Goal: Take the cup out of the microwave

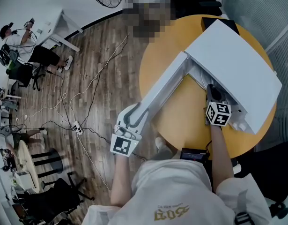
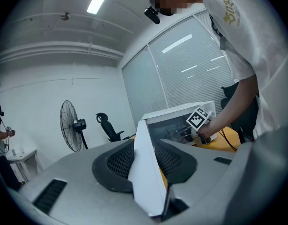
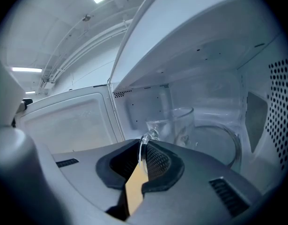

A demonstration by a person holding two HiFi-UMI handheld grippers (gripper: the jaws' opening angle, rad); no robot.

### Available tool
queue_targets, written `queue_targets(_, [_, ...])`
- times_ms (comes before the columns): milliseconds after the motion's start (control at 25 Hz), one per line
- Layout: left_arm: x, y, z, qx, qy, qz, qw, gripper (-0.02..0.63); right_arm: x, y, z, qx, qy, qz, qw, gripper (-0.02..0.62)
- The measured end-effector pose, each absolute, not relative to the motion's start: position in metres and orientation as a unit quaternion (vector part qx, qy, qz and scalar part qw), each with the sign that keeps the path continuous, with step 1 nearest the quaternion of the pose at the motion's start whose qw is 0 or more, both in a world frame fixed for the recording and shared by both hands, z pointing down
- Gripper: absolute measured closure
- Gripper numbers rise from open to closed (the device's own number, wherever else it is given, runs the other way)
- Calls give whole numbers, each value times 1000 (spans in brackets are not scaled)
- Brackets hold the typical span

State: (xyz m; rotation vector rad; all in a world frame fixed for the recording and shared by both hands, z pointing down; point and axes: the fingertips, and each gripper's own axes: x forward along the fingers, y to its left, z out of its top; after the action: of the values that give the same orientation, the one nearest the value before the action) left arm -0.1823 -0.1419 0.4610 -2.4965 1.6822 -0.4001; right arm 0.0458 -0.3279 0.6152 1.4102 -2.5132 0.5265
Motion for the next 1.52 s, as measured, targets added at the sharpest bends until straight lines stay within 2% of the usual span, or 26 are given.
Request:
queue_targets(800, [-183,-140,462,-824,548,-134,57,456,34,-289,583,448,-875,170,72,563])
queue_targets(1520, [-184,-141,458,-827,544,-130,58,457,-3,-240,591,376,-905,178,89,563])
